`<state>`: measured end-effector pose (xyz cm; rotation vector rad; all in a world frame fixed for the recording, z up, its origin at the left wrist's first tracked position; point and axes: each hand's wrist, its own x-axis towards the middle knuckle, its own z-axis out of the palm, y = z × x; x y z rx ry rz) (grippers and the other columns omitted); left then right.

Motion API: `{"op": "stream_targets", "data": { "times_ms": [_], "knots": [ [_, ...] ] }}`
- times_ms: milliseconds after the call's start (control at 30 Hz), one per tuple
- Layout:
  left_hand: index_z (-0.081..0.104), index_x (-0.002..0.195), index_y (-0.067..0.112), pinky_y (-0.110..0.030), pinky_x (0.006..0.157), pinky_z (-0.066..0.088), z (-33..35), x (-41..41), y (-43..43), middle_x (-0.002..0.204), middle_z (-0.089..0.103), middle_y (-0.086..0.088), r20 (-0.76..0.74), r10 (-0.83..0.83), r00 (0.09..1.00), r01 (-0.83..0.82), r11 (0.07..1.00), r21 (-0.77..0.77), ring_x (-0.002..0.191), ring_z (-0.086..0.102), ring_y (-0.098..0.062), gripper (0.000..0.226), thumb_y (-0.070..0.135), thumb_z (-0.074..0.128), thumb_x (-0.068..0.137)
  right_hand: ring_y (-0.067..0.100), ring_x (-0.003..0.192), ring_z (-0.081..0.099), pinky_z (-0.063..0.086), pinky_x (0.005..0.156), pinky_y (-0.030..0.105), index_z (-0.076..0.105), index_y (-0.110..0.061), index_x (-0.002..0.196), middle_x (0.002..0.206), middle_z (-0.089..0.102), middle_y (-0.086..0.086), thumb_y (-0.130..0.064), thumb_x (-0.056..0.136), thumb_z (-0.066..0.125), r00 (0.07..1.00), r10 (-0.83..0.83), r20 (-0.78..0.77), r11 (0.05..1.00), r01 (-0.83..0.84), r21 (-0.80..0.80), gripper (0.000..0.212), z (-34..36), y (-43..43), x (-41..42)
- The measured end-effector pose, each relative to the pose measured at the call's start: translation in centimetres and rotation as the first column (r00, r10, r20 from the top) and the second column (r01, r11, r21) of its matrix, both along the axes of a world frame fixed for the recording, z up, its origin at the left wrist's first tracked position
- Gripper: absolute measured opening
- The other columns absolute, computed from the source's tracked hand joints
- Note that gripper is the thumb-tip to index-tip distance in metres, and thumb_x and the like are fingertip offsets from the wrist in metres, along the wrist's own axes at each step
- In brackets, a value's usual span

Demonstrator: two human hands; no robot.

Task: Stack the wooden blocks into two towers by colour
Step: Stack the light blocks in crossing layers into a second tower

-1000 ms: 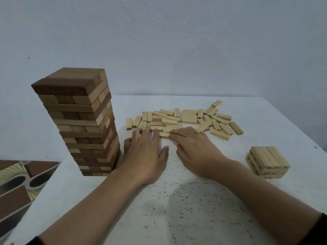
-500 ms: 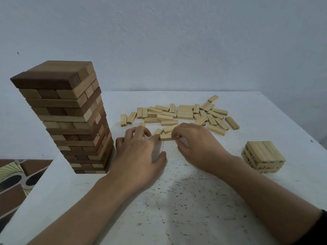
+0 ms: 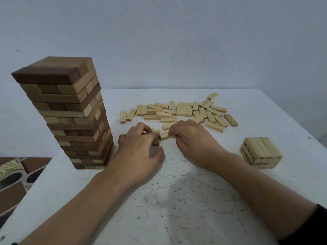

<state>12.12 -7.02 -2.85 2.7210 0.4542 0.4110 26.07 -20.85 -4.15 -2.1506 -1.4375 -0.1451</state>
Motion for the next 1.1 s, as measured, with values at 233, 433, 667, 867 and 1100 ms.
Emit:
{"op": "stream_targets", "data": {
  "times_ms": [233,433,667,867,1100],
  "knots": [
    [0.074,0.12,0.027,-0.013,0.089,0.041,0.0,-0.1,0.4,0.114,0.05,0.018,0.061,-0.087,0.994,0.094,0.987,-0.129,0.108,0.053,-0.003,0.027,0.032,0.066,0.096,0.021,0.097,0.065,0.053,0.084,0.037,0.069,-0.012,0.101,0.105,0.071,0.002,0.004,0.091,0.05,0.994,0.014,-0.108,1.0,-0.012,0.021,0.026,0.3,-0.3,0.1],
    [0.078,0.111,0.031,-0.005,0.081,0.04,0.1,-0.1,0.6,0.109,0.054,0.02,0.091,-0.133,0.987,0.147,0.974,-0.171,0.103,0.054,0.006,0.022,0.032,0.074,0.089,0.013,0.102,0.063,0.051,0.092,0.028,0.075,-0.014,0.093,0.108,0.07,-0.003,-0.004,0.085,0.062,0.991,-0.018,-0.132,0.999,0.023,0.04,0.018,1.1,-0.8,-0.2],
    [0.069,0.126,0.03,-0.009,0.079,0.042,0.1,-0.2,0.5,0.113,0.055,0.022,0.106,-0.079,0.991,0.102,0.968,-0.228,0.103,0.055,0.008,0.044,0.04,0.079,0.084,0.009,0.105,0.063,0.052,0.097,0.035,0.075,-0.021,0.1,0.114,0.071,-0.009,-0.011,0.076,0.071,0.974,0.035,-0.222,0.995,-0.055,-0.081,0.026,2.5,-1.7,0.1],
    [0.055,0.143,0.032,-0.006,0.072,0.036,0.2,-0.6,0.2,0.112,0.053,0.022,0.064,-0.07,0.996,0.084,0.965,-0.248,0.098,0.047,0.02,0.066,0.047,0.078,0.083,0.001,0.111,0.055,0.045,0.097,0.021,0.073,-0.031,0.1,0.117,0.065,-0.021,-0.022,0.075,0.078,0.961,0.048,-0.272,0.988,-0.086,-0.128,0.027,3.0,-1.9,0.4],
    [0.055,0.143,0.034,-0.007,0.079,0.04,0.1,-0.6,0.3,0.119,0.059,0.023,0.079,-0.08,0.994,0.099,0.958,-0.269,0.105,0.053,0.012,0.066,0.049,0.079,0.083,0.001,0.101,0.061,0.052,0.094,0.03,0.073,-0.026,0.1,0.103,0.068,-0.016,-0.034,0.075,0.085,0.967,0.034,-0.253,0.995,-0.056,-0.08,0.029,2.6,-1.6,0.3]
  ]
}}
